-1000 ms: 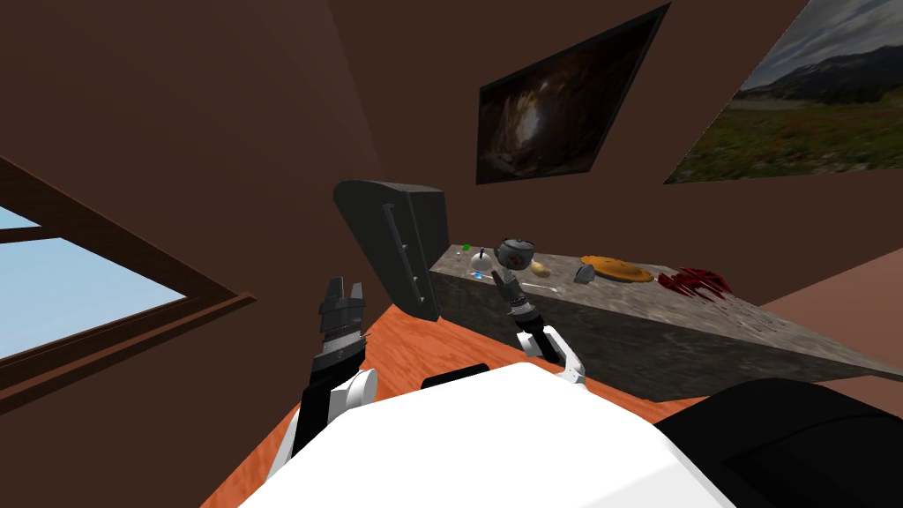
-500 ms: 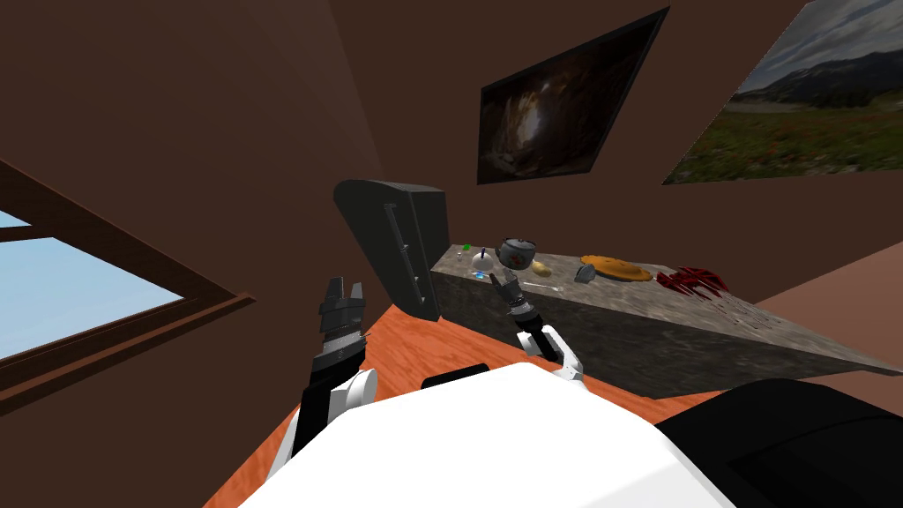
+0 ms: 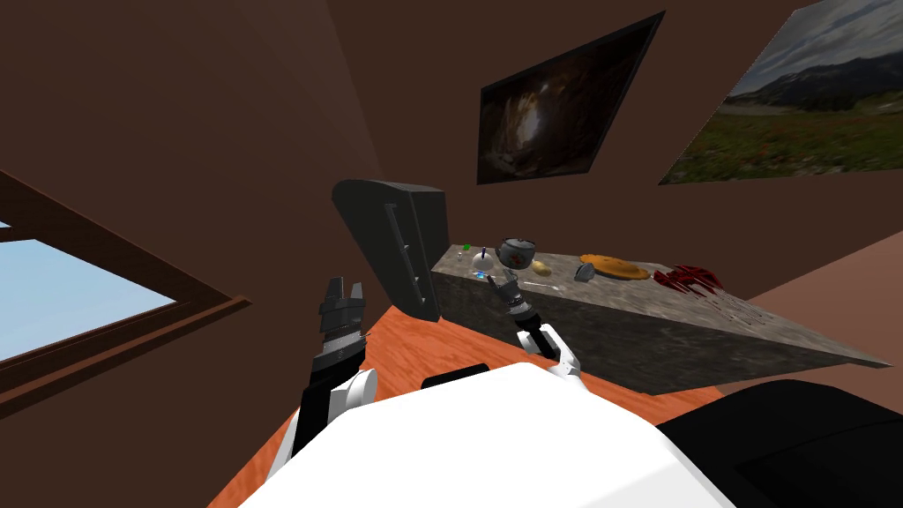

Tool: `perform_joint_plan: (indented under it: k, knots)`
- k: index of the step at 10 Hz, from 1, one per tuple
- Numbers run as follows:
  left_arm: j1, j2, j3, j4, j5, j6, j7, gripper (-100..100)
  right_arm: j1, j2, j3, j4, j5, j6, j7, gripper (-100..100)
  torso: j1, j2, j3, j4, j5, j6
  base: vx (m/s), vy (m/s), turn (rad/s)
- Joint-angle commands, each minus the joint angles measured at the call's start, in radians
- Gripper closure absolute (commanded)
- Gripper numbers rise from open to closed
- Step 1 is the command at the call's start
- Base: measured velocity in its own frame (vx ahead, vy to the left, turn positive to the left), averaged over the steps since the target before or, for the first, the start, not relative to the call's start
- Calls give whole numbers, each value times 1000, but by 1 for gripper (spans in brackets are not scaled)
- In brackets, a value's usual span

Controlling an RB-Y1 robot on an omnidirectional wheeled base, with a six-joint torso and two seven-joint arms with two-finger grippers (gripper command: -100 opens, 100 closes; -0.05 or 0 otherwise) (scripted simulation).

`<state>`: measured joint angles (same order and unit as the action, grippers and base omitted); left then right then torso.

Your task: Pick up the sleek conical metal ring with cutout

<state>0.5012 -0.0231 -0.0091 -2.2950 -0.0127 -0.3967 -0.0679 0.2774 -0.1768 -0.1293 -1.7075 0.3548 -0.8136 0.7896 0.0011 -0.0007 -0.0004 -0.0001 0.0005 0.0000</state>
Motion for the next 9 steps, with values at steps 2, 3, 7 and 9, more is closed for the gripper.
perform_joint_plan:
  k: [2, 3, 7, 9]
  knots:
    - [0, 0, 0, 0, 0, 0, 0, 0, -20, -2, -15, 42, 23, -13, 78, -100, 0, 0, 0, 0, 0, 0, 12, 21, -36]
    - [0, 0, 0, 0, 0, 0, 0, 0, -20, -2, -15, 42, 23, -13, 88, -100, 0, 0, 0, 0, 0, 0, 3, 11, 2]
    - [0, 0, 0, 0, 0, 0, 0, 0, -57, -4, -45, 118, 63, -30, 201, -100, -1, 0, 0, 0, 0, 0, 8, 14, -29]
    - [0, 0, 0, 0, 0, 0, 0, 0, -57, -4, -45, 118, 63, -30, 233, -100, -1, 0, 0, 0, 0, 0, 8, 9, -18]
